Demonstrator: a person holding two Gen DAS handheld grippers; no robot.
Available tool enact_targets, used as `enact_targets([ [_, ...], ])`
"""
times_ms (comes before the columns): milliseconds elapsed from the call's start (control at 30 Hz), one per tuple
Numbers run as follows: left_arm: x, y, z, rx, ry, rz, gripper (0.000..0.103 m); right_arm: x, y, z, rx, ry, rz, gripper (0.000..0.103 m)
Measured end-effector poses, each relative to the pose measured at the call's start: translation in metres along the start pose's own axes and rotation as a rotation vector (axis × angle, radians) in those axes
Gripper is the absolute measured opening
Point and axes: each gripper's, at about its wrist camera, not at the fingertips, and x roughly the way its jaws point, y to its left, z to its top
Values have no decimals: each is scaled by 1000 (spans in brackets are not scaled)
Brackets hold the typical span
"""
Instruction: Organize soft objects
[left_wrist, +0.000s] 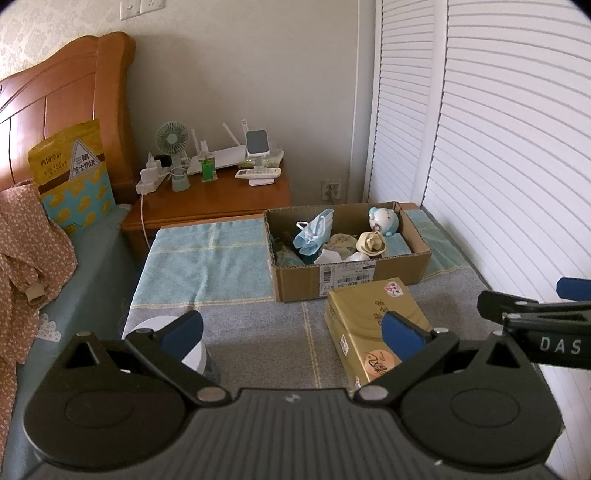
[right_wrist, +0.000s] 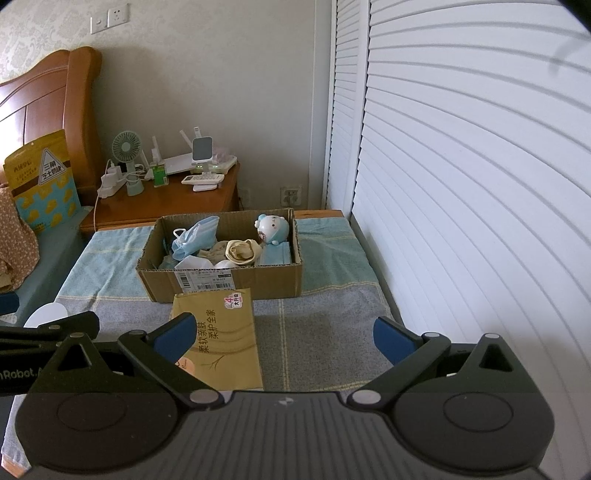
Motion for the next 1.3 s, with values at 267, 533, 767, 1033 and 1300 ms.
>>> enact_targets([
  [267, 0, -1, 1, -4, 5, -2, 102, 0, 0, 0, -1, 0, -2, 103],
  [533, -1, -1, 1, -5, 5, -6, 102, 0, -1, 0, -1, -1, -4, 103],
  [767, -1, -1, 1, -5, 5, -8, 102, 0, -1, 0, -2, 0, -6, 103],
  [1033, -1, -1, 1, -5, 4, -8, 102, 0, -1, 0, 1, -1, -5, 103],
  [1300, -1, -1, 1, -6, 5, -9, 102, 0, -1, 0, 0, 0, -6, 103],
])
